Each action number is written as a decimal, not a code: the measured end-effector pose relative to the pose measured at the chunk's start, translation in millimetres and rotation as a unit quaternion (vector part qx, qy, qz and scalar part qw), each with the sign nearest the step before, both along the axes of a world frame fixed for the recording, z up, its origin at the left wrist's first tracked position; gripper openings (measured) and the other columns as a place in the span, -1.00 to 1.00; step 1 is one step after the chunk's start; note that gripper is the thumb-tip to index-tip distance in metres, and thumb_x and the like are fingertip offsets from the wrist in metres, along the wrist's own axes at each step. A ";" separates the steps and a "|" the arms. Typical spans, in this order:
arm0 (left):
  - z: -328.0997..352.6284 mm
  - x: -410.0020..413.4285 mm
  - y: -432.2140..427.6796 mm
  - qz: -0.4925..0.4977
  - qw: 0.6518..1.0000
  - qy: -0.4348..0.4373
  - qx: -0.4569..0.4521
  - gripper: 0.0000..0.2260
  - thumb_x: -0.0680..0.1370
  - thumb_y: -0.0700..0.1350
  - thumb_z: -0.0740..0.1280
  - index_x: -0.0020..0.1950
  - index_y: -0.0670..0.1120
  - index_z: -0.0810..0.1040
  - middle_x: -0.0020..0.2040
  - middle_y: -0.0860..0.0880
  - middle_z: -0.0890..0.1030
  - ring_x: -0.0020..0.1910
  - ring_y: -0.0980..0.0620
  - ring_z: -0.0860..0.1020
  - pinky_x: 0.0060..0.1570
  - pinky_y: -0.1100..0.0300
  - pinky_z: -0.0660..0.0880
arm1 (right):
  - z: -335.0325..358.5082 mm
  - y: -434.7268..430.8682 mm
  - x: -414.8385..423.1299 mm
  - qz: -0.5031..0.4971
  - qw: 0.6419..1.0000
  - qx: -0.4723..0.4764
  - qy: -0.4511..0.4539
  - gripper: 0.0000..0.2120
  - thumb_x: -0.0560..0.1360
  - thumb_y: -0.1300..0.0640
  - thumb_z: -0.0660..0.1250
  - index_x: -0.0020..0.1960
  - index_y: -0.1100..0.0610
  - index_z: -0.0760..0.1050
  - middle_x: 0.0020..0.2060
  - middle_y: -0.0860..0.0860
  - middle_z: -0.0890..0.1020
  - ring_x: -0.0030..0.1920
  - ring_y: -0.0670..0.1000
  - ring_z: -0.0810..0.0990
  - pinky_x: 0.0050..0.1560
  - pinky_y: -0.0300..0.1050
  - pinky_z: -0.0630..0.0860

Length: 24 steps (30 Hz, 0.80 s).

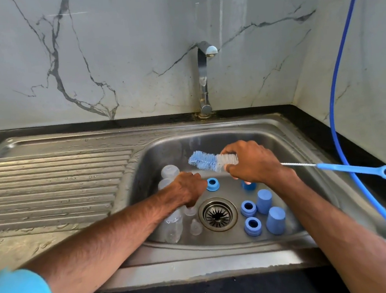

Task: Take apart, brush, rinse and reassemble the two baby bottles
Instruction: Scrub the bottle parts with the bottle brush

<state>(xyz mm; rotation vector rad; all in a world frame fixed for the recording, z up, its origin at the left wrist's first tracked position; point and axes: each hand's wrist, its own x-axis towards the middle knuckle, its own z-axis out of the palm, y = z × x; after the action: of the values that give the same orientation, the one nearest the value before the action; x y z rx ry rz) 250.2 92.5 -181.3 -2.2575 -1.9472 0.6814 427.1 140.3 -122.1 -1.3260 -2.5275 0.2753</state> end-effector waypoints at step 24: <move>67.6 -63.2 -17.6 0.251 0.403 -0.879 0.036 -0.75 0.64 -0.19 0.34 0.26 -0.27 0.59 0.11 -0.26 0.71 -0.07 -0.05 0.70 -0.13 0.20 0.66 | 54.5 -29.8 18.1 -0.031 0.994 0.103 0.005 -0.59 0.61 -0.06 0.35 0.40 -0.32 0.35 0.04 -0.17 0.64 -0.10 -0.11 0.61 -0.21 -0.17 0.43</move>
<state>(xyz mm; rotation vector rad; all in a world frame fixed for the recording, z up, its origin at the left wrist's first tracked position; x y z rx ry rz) 186.9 74.8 -113.8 -1.7646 -2.5828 -3.0364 445.2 110.5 -67.6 -1.3163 -2.4254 0.0073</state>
